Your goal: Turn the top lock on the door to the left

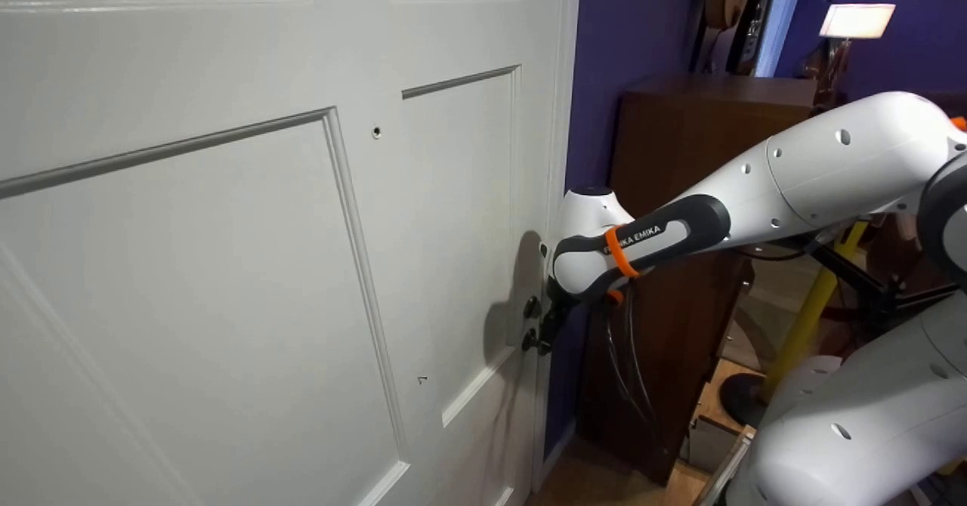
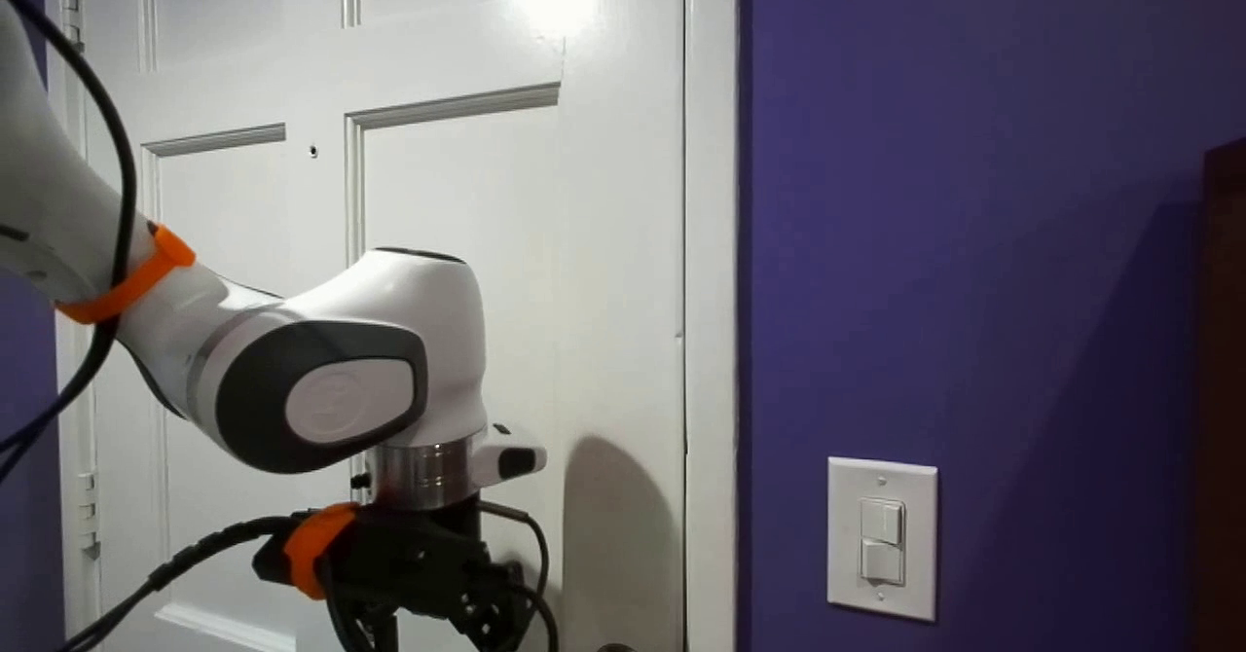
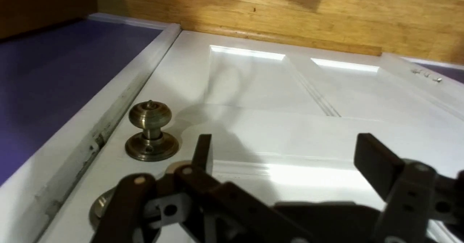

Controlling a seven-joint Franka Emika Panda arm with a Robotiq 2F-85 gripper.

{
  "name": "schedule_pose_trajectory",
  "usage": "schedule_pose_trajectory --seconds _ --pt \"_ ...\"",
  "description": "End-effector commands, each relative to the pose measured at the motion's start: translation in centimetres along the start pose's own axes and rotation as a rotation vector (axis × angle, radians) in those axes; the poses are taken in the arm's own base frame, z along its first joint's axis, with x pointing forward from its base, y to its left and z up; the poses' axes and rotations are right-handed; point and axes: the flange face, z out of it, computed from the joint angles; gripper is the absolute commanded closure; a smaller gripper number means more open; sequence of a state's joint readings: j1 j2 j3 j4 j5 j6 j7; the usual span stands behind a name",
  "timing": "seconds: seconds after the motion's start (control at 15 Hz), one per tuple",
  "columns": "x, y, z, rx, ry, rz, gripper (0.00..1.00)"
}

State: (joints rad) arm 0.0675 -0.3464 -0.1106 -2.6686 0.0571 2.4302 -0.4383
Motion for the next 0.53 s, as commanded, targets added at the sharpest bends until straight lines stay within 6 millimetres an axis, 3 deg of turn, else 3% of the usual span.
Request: schedule_pose_trajectory --seconds 0.0,0.2,0.47 --pt "-2.3 2.9 0.8 -0.001 0.068 0.066 0.00" --pt "-3.4 4.9 1.6 0.004 0.099 0.110 0.00" --pt "-3.4 5.0 1.6 0.009 0.069 0.119 0.00"
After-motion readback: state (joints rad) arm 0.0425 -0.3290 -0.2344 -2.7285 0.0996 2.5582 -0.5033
